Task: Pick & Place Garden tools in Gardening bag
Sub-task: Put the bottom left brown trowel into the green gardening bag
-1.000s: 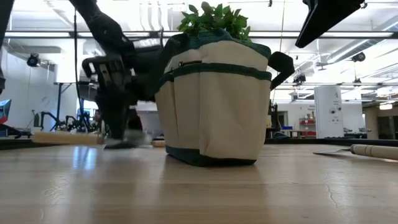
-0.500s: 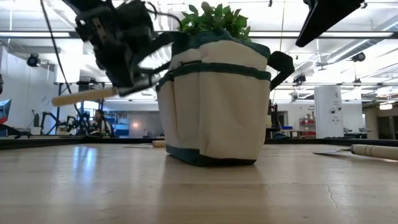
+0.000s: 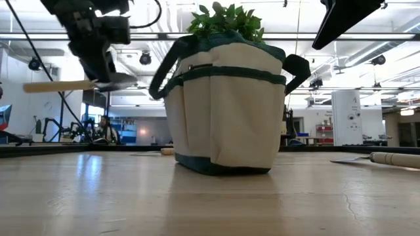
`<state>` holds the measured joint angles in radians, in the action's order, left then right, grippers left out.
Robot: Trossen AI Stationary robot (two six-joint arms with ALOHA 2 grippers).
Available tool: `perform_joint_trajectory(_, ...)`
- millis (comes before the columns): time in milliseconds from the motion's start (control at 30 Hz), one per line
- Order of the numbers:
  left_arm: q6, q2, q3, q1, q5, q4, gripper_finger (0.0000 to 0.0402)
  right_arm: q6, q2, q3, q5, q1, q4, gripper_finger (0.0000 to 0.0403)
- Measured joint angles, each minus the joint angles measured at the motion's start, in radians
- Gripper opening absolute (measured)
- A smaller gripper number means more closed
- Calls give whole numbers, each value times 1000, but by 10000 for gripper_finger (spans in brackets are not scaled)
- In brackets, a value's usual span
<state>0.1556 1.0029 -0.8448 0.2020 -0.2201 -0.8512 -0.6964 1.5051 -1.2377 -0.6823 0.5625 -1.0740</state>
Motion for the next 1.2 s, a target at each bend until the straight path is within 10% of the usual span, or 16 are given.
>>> perform_joint_trajectory(333,-99,-19,5,-10,-152,313,0,0,0,0,-20,0,2,59)
perform_joint_trajectory(933,-113,40,476,-197,-292,1834,0,0,0,3,-59,2,0,59)
perform_joint_trajectory(1200,-162,132,488,-213,-250,1922,0,0,0,4,-108,2,6,59)
